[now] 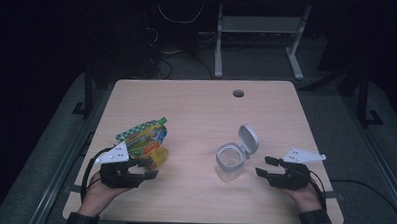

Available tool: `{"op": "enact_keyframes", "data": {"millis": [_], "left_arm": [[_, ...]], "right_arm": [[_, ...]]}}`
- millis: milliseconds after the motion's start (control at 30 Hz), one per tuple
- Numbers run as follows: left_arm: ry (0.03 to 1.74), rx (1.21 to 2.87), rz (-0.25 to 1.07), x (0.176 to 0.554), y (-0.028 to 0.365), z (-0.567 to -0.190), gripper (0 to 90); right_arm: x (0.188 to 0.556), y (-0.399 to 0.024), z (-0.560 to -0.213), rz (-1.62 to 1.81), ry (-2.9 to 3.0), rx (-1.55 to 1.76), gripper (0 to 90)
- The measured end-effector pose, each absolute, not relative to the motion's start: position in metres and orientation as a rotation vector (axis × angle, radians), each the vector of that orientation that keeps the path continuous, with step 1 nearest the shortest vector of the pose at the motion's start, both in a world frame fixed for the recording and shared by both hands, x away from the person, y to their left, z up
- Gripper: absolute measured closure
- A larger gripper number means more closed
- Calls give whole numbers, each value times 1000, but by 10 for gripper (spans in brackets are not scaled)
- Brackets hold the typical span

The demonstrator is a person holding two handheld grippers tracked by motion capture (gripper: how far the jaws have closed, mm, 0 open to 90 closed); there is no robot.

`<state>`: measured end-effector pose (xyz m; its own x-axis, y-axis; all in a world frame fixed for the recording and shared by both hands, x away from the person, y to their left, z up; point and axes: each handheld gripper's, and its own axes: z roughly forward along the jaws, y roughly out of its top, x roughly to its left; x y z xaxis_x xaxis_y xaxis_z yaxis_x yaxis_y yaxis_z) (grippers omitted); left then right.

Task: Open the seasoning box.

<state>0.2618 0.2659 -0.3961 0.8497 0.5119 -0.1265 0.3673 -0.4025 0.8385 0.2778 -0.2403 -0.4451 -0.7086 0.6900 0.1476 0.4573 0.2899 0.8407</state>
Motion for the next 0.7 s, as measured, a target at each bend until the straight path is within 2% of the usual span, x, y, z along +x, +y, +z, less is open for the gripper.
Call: {"op": "enact_keyframes", "data": {"millis": [700], "left_arm": [[763, 2033, 270, 262, 317, -396, 517]], "right_arm": [[278, -241, -445, 1381, 2307, 1058, 405]]}}
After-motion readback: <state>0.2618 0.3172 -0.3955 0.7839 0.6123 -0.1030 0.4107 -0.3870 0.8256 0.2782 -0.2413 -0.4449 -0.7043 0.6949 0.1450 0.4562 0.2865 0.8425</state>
